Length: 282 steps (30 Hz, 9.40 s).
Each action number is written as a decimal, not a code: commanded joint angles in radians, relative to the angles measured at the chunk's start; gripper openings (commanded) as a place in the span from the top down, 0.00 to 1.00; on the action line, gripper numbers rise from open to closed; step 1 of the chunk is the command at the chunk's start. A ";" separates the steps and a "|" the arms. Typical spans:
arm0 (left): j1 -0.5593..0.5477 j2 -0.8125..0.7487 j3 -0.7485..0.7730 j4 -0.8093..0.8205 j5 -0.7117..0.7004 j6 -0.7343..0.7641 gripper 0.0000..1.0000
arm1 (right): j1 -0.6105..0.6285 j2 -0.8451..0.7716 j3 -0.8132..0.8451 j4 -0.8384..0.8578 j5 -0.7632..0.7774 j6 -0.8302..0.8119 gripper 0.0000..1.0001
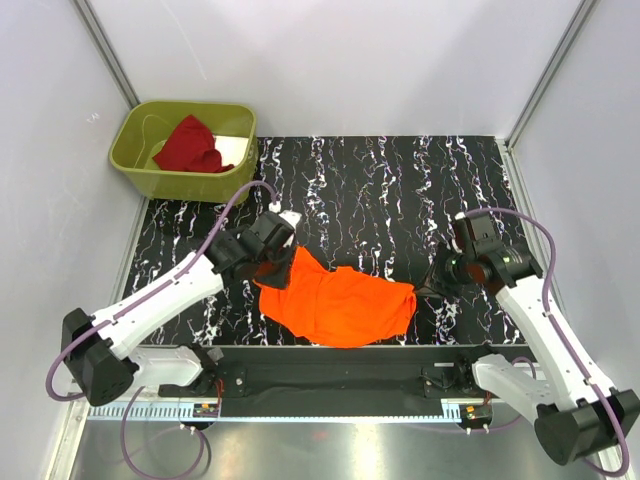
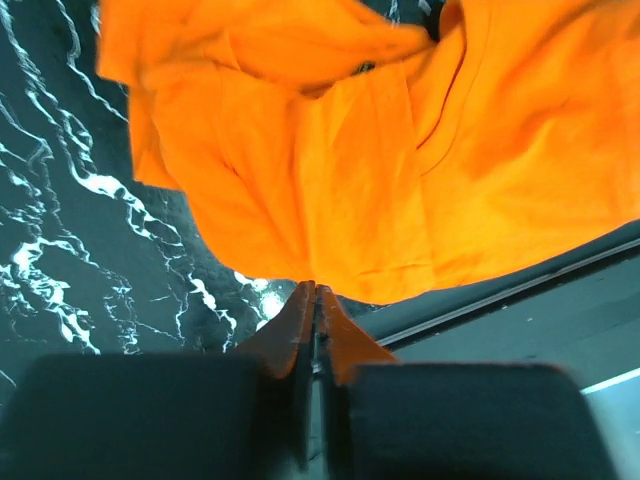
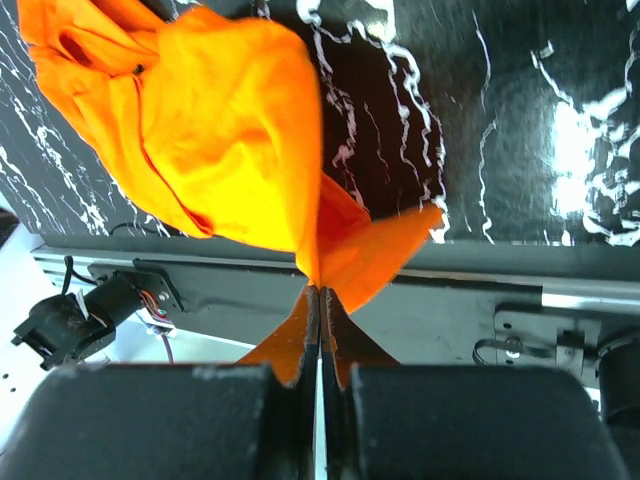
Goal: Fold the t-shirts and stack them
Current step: Flatten the tshirt out
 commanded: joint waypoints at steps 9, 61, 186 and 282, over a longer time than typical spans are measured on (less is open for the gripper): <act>-0.053 0.207 -0.035 0.284 0.121 -0.056 0.37 | 0.007 -0.065 -0.049 -0.015 -0.038 0.077 1.00; -0.185 0.227 -0.221 0.233 0.067 -0.142 0.52 | 0.007 0.000 -0.071 0.071 -0.089 0.073 1.00; 0.068 0.640 0.219 0.165 0.044 -0.044 0.65 | -0.034 0.415 -0.149 0.233 0.083 0.192 0.83; 0.141 0.384 -0.041 0.289 0.188 0.019 0.93 | -0.275 0.782 -0.021 0.259 0.218 0.148 0.88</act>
